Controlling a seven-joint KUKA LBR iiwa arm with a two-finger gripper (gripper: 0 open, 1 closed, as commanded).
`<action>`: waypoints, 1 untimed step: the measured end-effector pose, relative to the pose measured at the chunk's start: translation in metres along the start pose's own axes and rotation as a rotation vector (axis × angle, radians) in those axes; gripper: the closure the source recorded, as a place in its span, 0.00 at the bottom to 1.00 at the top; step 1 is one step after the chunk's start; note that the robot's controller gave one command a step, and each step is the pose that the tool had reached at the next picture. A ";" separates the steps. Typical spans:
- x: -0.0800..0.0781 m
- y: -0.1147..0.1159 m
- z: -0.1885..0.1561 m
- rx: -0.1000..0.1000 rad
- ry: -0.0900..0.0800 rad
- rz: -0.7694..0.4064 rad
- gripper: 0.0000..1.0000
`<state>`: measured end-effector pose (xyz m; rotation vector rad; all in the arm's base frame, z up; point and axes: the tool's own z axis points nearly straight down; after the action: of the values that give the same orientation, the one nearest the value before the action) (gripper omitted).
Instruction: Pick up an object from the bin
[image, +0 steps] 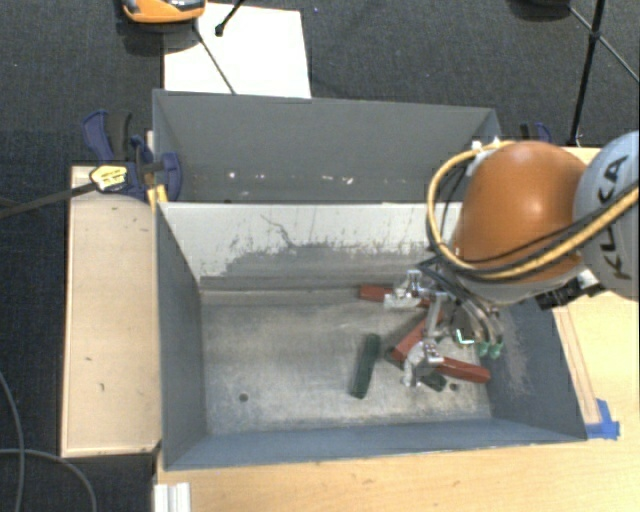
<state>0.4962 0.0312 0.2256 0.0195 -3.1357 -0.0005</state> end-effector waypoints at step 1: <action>-0.002 0.000 -0.004 0.000 -0.008 0.001 0.00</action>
Offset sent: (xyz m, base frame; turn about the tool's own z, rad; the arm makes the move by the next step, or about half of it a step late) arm 0.0339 -0.0264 -0.1295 -0.0471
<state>0.4978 0.0311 0.2293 0.0179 -3.1438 -0.0010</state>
